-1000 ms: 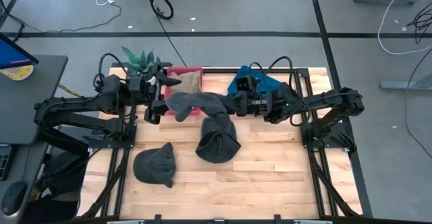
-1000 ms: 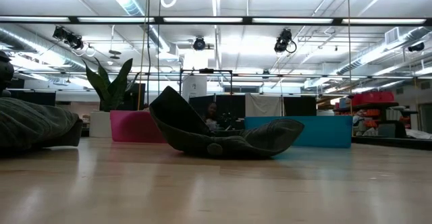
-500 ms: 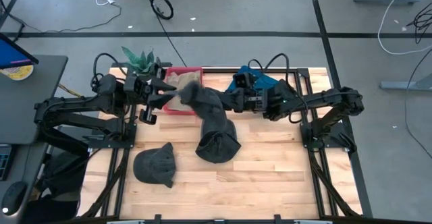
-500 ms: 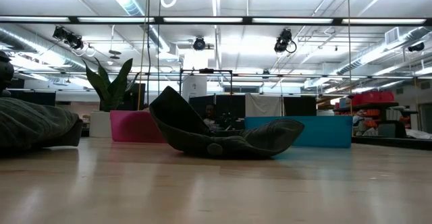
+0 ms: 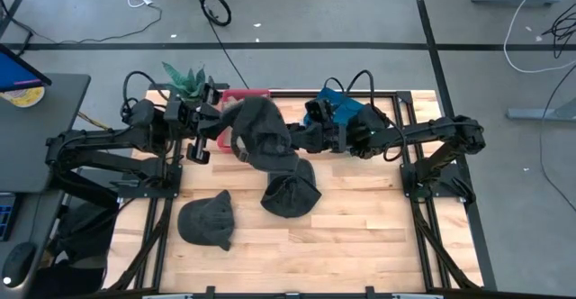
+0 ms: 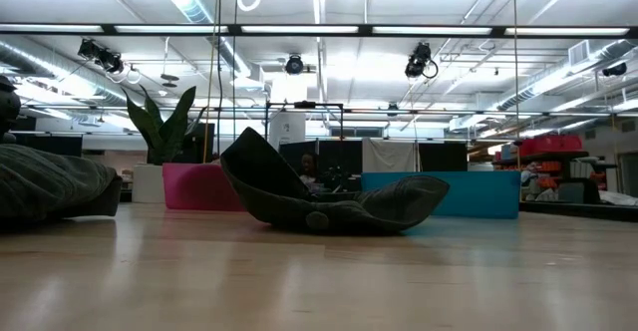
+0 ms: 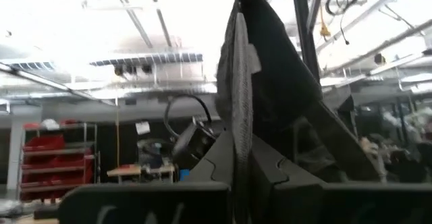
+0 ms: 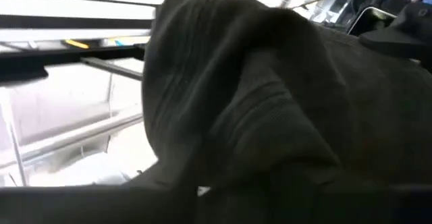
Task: Pick & Place hat
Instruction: Put the right black cap into the blue bin
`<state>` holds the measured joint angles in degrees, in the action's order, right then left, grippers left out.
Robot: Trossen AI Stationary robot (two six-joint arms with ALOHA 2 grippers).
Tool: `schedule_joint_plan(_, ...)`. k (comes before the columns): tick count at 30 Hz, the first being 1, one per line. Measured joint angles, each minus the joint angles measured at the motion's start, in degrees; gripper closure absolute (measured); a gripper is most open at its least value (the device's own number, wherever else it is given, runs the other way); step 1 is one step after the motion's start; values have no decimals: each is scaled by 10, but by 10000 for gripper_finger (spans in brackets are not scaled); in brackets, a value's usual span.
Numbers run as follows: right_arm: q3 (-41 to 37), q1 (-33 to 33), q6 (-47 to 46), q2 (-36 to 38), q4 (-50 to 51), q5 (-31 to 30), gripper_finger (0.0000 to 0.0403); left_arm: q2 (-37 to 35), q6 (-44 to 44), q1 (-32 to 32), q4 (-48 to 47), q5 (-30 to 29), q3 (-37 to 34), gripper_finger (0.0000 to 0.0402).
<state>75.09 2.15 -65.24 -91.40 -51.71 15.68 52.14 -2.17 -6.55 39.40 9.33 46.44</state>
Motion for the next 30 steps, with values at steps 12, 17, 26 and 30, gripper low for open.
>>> schedule_joint_plan(12, 0, -11, 186, 58, 6, -5, 105, -2, -26, 0, 194, -190, 0, 389)
schedule_joint_plan(17, 0, -14, 346, 81, 80, -94, 106, -2, -65, 0, 215, -284, 0, 389)
schedule_joint_plan(26, 0, -14, 354, 68, 111, -207, 133, 25, -63, 4, 173, -297, 0, 389)
schedule_joint_plan(30, 0, -14, 341, 64, 129, -253, 135, 57, -61, 4, 175, -297, 0, 388)
